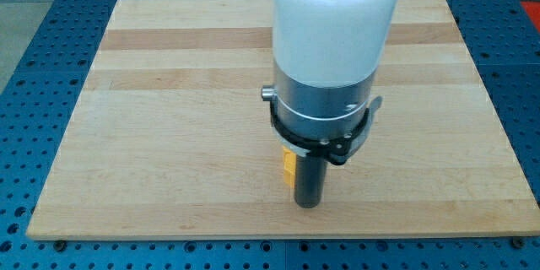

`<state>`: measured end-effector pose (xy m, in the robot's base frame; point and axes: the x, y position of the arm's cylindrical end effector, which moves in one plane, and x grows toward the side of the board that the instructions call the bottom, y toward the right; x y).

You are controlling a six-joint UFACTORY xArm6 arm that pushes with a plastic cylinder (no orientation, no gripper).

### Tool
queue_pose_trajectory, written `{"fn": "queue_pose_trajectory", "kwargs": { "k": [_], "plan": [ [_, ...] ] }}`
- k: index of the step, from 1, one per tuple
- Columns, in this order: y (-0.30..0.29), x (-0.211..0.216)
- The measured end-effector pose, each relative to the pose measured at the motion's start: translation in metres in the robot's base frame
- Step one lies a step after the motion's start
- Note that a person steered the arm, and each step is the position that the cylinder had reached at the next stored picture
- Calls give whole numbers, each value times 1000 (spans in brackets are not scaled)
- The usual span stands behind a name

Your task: Move the yellow hexagon away from the yellow heart

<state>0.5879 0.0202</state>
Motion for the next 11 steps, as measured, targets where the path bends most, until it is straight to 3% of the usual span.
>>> {"fn": "queue_pose_trajectory", "kwargs": {
  "k": [1, 3, 7, 8, 10, 11],
  "plan": [
    [-36, 13],
    [-34, -15],
    [89, -94],
    [85, -98],
    [69, -50],
    [49, -46]
  ]
}}
